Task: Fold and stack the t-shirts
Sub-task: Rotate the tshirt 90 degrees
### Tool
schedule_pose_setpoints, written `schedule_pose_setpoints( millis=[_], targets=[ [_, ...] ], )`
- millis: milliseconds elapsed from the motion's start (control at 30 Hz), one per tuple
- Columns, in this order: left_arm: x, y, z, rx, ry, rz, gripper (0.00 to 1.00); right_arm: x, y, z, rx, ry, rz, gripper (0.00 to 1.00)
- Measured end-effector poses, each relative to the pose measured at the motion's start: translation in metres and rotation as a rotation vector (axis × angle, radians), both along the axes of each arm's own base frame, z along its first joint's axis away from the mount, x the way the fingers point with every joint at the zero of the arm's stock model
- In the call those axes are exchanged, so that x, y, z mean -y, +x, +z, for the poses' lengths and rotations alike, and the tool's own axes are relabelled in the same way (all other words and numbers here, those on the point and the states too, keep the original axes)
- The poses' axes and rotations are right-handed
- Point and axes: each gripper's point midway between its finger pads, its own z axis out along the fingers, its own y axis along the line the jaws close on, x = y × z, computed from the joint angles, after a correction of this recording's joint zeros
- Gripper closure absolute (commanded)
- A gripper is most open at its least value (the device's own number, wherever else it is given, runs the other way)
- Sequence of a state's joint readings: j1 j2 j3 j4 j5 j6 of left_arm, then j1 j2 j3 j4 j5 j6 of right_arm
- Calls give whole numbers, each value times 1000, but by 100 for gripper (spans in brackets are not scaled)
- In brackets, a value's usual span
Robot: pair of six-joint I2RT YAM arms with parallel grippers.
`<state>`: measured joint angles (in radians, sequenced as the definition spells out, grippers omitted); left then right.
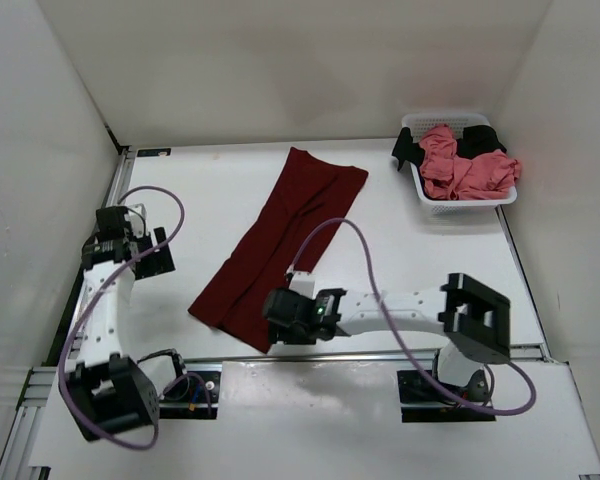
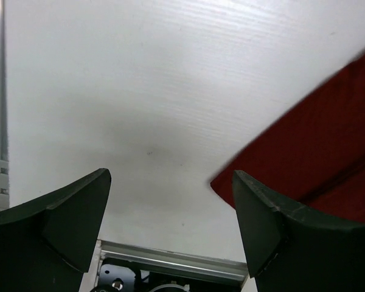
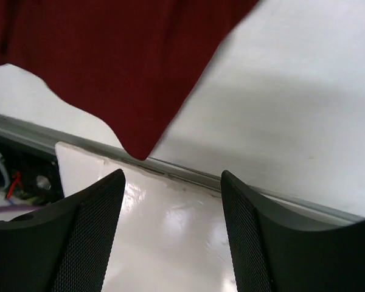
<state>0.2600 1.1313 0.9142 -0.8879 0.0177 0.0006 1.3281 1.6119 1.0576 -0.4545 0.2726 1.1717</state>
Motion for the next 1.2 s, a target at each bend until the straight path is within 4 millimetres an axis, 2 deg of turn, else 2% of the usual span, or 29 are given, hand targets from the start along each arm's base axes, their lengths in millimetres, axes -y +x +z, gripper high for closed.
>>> schedule_pose_setpoints(
  millis=[67, 167, 300, 367, 467, 533, 633, 667, 767, 800, 867, 967, 1100, 1200],
  targets=[
    [1, -2, 15, 67, 10, -1, 8, -9, -11, -16, -24, -4, -48, 34],
    [3, -6, 27, 115, 16, -4, 8, -22, -12, -24, -49, 35, -132, 36],
    [6, -12, 30, 118, 13, -6, 6, -35, -8, -33, -76, 74, -204, 39],
    [7, -16, 31, 114, 12, -6, 6, -38, -7, -41, -85, 71, -220, 45],
    [8, -21, 34, 118, 14, -5, 6, -49, -6, -42, -104, 96, -252, 51],
    [9, -24, 37, 128, 16, -5, 6, -49, -7, -44, -118, 105, -277, 55],
    [10, -25, 44, 156, 21, -8, 6, -48, -7, -46, -136, 138, -302, 68],
    [10, -26, 46, 167, 23, -9, 6, -47, -6, -47, -138, 146, -304, 81],
    [14, -28, 55, 208, 19, -19, 8, -43, -4, -51, -155, 149, -306, 97],
    [16, -28, 58, 224, 14, -26, 8, -40, -2, -51, -155, 151, -311, 98],
    [21, -28, 64, 258, 1, -44, 9, -24, 2, -51, -149, 146, -331, 100],
    [30, -26, 70, 288, 6, -88, 12, 24, 7, -52, -138, 107, -376, 100],
    [59, -20, 65, 283, 16, -232, 10, 97, 14, -53, -108, 46, -430, 100],
    [82, -18, 60, 286, 23, -342, 9, 133, 16, -54, -94, 27, -449, 98]
  ],
)
